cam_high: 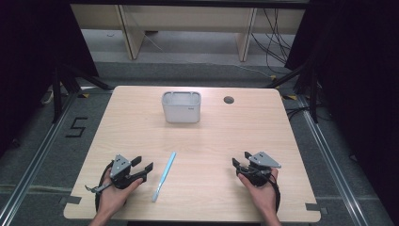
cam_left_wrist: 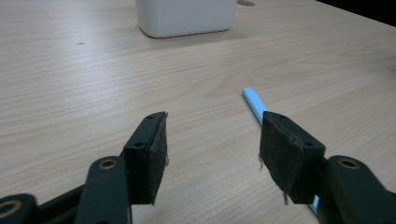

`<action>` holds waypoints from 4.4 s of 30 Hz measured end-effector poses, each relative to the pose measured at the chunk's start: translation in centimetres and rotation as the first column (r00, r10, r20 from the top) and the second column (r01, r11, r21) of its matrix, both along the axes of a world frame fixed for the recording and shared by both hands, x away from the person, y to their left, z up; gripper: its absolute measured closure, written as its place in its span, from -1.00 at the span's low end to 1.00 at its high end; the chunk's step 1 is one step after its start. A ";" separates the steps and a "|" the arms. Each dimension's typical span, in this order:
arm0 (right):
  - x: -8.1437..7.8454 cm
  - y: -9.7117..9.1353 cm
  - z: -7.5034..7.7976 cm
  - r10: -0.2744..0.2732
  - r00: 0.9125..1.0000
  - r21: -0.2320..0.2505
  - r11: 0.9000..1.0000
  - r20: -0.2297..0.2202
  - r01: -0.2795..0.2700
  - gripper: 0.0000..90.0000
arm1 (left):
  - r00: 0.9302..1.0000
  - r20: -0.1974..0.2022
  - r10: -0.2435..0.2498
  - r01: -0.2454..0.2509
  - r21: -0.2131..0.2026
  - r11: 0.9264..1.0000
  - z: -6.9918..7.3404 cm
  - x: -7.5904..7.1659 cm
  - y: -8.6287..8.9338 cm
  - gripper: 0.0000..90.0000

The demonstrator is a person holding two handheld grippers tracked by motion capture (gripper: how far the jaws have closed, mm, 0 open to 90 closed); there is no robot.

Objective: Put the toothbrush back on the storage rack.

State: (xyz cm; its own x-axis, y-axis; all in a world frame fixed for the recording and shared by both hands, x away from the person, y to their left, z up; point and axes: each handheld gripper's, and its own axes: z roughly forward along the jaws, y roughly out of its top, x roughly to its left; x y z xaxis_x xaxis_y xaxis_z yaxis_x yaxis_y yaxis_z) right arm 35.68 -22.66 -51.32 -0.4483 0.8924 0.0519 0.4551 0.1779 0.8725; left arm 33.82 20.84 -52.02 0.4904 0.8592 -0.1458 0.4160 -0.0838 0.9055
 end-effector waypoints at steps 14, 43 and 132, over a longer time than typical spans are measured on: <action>0.2 -0.5 0.6 0.035 0.999 -0.037 0.999 0.012 -0.034 -0.09 | 0.956 -0.272 -0.112 0.145 0.105 0.984 4.8 1.8 -1.6 -0.11; 0.3 -0.3 0.8 0.056 0.998 -0.054 0.997 -0.012 -0.056 -0.10 | 0.721 -0.692 -0.042 0.383 0.348 0.856 5.3 6.3 -9.6 0.22; 3.4 10.5 3.4 0.825 0.513 -0.154 0.490 -0.236 -0.858 0.21 | 0.624 -0.637 -0.454 0.778 0.445 0.444 7.4 3.2 -13.0 0.75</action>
State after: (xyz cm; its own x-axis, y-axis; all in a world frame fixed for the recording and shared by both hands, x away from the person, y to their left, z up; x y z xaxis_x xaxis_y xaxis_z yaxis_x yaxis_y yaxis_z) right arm 39.08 -12.12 -47.92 -0.9965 0.0815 0.0181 0.0707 0.7085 0.7022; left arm 36.98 7.84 -44.58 0.9622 0.2715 -0.0213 0.2671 -0.9257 0.2680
